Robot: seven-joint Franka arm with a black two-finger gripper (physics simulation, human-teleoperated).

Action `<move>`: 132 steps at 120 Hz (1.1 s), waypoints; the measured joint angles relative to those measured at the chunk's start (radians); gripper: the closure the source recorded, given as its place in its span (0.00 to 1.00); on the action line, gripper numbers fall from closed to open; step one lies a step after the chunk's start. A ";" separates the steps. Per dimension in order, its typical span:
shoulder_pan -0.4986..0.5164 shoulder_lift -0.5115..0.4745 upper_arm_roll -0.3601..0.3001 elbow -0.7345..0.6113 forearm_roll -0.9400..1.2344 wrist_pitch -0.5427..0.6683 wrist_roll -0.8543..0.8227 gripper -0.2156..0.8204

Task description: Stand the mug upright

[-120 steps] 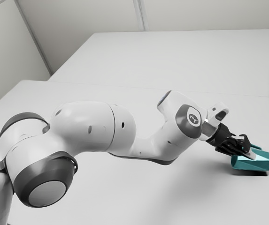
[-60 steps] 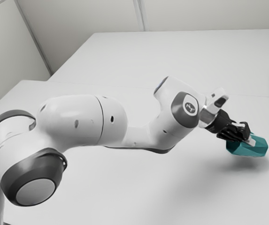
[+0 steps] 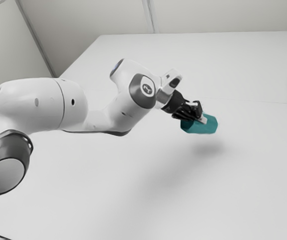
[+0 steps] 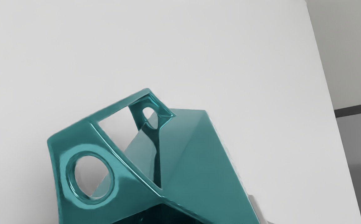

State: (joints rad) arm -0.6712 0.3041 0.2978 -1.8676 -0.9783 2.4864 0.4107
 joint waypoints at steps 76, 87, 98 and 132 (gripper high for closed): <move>0.266 -0.093 0.025 0.008 0.948 -0.280 -0.268 0.96; 0.288 -0.094 0.024 0.010 0.979 -0.349 -0.302 0.96; 0.297 -0.089 0.023 0.013 0.991 -0.402 -0.331 0.96; 0.330 -0.038 0.011 0.017 0.939 -0.500 -0.383 0.96</move>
State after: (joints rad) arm -0.3416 0.2662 0.3088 -1.8507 -0.0394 1.9862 0.0279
